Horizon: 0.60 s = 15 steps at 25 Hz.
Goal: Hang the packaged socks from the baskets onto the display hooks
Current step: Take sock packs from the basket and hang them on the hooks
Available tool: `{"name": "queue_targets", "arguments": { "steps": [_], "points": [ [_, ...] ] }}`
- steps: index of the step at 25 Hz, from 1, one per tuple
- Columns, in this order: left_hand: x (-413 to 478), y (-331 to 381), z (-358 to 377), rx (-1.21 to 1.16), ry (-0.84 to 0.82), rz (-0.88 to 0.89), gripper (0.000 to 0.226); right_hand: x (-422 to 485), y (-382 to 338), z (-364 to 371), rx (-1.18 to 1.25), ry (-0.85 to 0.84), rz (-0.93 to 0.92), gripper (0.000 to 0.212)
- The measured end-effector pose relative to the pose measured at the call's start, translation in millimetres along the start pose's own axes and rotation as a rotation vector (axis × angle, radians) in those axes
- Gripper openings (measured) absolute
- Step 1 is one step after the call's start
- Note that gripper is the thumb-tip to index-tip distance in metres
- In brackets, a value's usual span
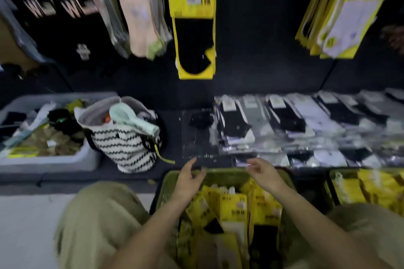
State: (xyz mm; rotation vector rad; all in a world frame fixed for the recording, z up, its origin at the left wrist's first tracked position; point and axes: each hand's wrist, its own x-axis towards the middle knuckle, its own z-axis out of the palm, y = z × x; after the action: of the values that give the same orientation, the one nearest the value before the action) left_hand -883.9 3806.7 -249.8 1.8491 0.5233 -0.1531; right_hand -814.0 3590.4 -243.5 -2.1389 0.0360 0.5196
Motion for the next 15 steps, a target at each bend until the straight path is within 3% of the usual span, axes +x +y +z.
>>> {"name": "queue_targets", "arguments": {
  "steps": [4, 9, 11, 13, 14, 15],
  "points": [
    [-23, -73, 31, 0.009, 0.122, -0.207, 0.034, -20, 69, 47, -0.122, -0.042, 0.163, 0.028],
    [-31, -132, 53, 0.067, 0.055, -0.409, 0.038, -38, 104, 93, -0.161, -0.218, 0.365, 0.057],
    [-27, -139, 55, 0.070, 0.004, -0.428, 0.041, -52, 117, 108, -0.237, -0.349, 0.341, 0.042],
    [-21, -142, 58, 0.127, -0.067, -0.437, 0.051, -66, 125, 119, -0.347, -0.361, 0.277, 0.014],
    [-19, -141, 62, 0.176, -0.129, -0.427, 0.054, -70, 127, 121, -0.359, -0.316, 0.257, 0.011],
    [-18, -141, 67, 0.222, -0.196, -0.411, 0.055, -70, 128, 122, -0.352, -0.277, 0.248, 0.021]
  ]
}}
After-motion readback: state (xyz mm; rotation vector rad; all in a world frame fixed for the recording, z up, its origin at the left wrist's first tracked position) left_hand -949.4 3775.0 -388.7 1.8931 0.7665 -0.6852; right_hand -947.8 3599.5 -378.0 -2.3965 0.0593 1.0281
